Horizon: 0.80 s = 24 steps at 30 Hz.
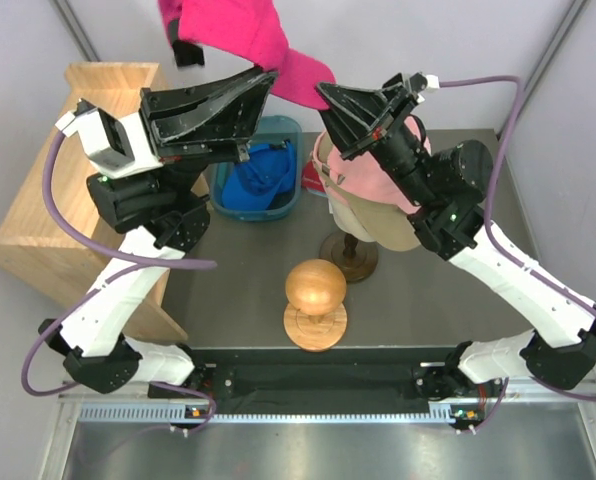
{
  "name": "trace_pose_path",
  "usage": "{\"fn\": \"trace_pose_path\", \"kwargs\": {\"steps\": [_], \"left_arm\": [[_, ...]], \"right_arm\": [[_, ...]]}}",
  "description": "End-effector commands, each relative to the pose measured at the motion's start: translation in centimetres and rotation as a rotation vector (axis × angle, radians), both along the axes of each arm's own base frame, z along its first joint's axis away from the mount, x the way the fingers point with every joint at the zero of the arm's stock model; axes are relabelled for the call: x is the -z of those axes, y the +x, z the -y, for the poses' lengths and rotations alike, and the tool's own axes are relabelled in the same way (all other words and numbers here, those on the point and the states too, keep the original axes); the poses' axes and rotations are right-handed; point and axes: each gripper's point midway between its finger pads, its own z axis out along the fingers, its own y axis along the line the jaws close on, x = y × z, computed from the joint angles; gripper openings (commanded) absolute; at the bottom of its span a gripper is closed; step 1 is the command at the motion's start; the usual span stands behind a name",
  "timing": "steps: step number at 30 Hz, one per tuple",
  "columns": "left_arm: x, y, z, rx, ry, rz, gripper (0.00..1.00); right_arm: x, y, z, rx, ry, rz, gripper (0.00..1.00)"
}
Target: Stack the hats
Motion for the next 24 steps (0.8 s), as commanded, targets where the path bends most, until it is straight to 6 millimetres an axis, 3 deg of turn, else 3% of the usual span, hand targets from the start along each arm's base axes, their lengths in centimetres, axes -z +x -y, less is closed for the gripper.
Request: {"fn": "trace_pose_path", "kwargs": {"steps": [1,4,11,13,14,15,16,17,18,19,20,23,24], "left_arm": [[0.0,-0.1,-1.2,0.010,-0.028,-0.069,0.00],[0.1,-0.1,-1.9,0.010,-0.045,-0.112,0.00],[2.2,3.3,-2.3,-0.086,-0.036,-0.311,0.00],[3.4,4.3,-2.3,-0.128,0.004,-0.391,0.20],[4.2,5.0,-2.2,-0.150,0.026,-0.429,0.29],[4.9,5.9,-2.5,-0.182,0.030,-0.488,0.44],[5.2,5.6,-3.4,-0.202,0.028,-0.520,0.51],[7.3,6.8,-3.0,-0.231,0.081,-0.601,0.55],[8.1,7.4,-3.8,-0.267,0.068,-0.658,0.60],[8.3,6.5,-5.2,-0.280,0.057,-0.676,0.68],[10.9,7.7,-5.3,-0.327,0.099,-0.771,0.70],[13.2,7.2,-8.9,-0.424,0.072,-0.886,0.79],[15.4,7.5,-9.4,-0.475,0.128,-0.951,0.79]], "right_arm": [[-1.8,-2.6,2.3,-0.034,0.083,0.094,0.12],[-1.9,-2.8,3.1,-0.028,0.080,0.115,0.00],[-2.8,-3.3,7.0,0.142,0.039,0.233,0.00],[-2.9,-4.1,8.6,0.206,0.016,0.268,0.00],[-2.3,-3.6,8.9,0.260,-0.034,0.271,0.00],[-2.1,-3.5,9.3,0.293,-0.056,0.278,0.00],[-2.6,-4.2,10.7,0.336,-0.062,0.294,0.00],[-2.2,-3.9,10.9,0.381,-0.113,0.308,0.00],[-2.1,-4.1,11.2,0.406,-0.141,0.322,0.00],[-2.8,-4.9,12.0,0.439,-0.151,0.357,0.00],[-2.7,-5.0,12.2,0.491,-0.200,0.401,0.00],[-1.7,-5.1,12.2,0.537,-0.306,0.427,0.00],[-1.3,-5.0,12.3,0.545,-0.320,0.425,0.00]]}}
